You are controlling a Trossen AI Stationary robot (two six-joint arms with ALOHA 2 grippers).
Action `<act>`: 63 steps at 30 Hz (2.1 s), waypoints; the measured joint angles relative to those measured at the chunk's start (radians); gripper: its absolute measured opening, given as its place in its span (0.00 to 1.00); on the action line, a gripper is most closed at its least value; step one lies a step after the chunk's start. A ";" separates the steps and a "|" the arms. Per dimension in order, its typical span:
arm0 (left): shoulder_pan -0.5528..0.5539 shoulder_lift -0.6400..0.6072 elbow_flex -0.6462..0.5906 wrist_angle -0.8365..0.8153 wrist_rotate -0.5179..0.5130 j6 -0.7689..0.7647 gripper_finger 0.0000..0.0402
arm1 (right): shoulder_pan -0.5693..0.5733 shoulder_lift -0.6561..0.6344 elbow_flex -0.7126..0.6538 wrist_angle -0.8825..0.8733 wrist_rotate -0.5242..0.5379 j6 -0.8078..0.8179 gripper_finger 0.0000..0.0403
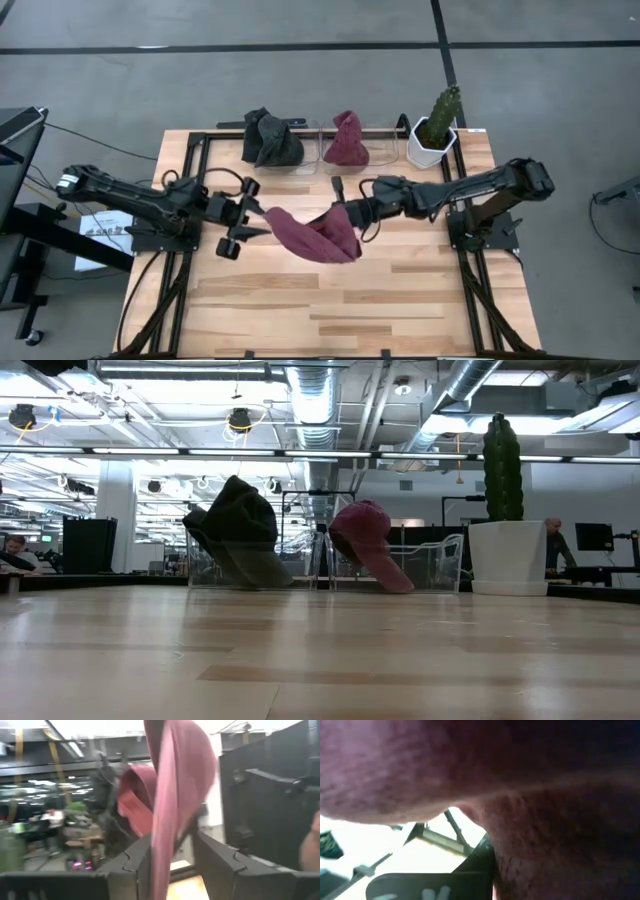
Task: Pick & Place hat
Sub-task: Put the red cap into the right transparent bin
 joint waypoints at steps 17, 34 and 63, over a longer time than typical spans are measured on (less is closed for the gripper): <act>0.026 0.000 -0.002 -0.130 -0.134 0.072 0.33 | -0.013 -0.068 -0.158 -0.537 -0.216 0.056 0.01; 0.206 0.196 -0.001 -0.038 -0.532 0.292 0.14 | 0.074 0.001 -0.199 -0.323 -0.242 0.035 0.01; 0.029 0.584 0.239 -0.017 -0.705 0.527 0.02 | -0.152 0.138 -0.198 -0.334 -0.181 0.050 0.01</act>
